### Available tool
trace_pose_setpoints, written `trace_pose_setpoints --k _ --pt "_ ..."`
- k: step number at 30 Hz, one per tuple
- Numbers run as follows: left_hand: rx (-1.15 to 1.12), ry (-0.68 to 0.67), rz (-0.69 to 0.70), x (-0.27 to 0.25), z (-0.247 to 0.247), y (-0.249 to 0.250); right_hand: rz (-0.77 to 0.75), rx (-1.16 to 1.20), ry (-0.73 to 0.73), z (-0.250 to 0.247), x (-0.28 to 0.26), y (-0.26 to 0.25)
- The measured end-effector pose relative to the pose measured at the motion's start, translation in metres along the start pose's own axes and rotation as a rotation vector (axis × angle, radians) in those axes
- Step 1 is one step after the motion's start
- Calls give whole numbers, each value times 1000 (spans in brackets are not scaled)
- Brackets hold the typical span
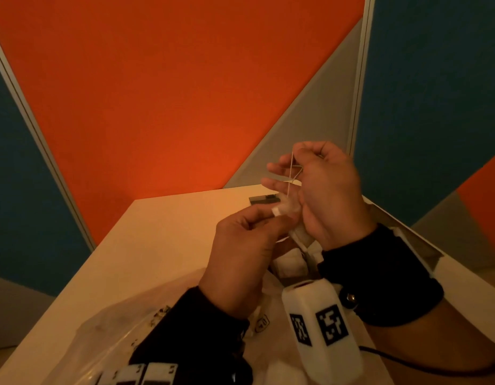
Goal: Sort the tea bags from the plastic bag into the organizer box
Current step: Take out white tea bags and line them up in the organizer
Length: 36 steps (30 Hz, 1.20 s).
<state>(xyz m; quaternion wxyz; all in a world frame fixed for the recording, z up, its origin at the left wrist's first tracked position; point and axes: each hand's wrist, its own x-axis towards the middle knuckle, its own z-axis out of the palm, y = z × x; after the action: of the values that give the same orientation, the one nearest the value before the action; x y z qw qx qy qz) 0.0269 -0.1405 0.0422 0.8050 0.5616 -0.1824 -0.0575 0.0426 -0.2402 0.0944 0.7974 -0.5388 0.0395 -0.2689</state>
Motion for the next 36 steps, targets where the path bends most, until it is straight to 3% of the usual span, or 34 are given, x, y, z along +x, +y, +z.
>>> trace_pose_setpoints --k 2,5,8,12,15,18,20,23,29,36 --pt "29 31 3 1 -2 1 -16 -76 -6 -2 2 0" --pt "50 49 -12 5 -10 7 -98 -378 -58 -15 10 -9" --pt "115 -12 -54 9 -19 14 -181 -611 -152 -35 20 -21" --pt "96 -96 -126 12 -23 19 -90 -826 -287 -52 34 -14" --pt "64 -22 -122 14 -25 18 -25 -1040 -337 -55 42 -4" --pt "45 78 -91 17 -27 17 -153 -915 -273 -49 36 -13" --pt "15 121 -72 17 -26 18 -153 -790 -394 -43 24 -22" --pt "-6 120 -43 17 -26 17 -153 -792 -573 -34 8 -23" --pt "2 100 1 16 -25 16 -171 -756 -503 -27 9 -9" --pt "-23 98 9 16 -26 20 -182 -708 -524 -28 9 -12"
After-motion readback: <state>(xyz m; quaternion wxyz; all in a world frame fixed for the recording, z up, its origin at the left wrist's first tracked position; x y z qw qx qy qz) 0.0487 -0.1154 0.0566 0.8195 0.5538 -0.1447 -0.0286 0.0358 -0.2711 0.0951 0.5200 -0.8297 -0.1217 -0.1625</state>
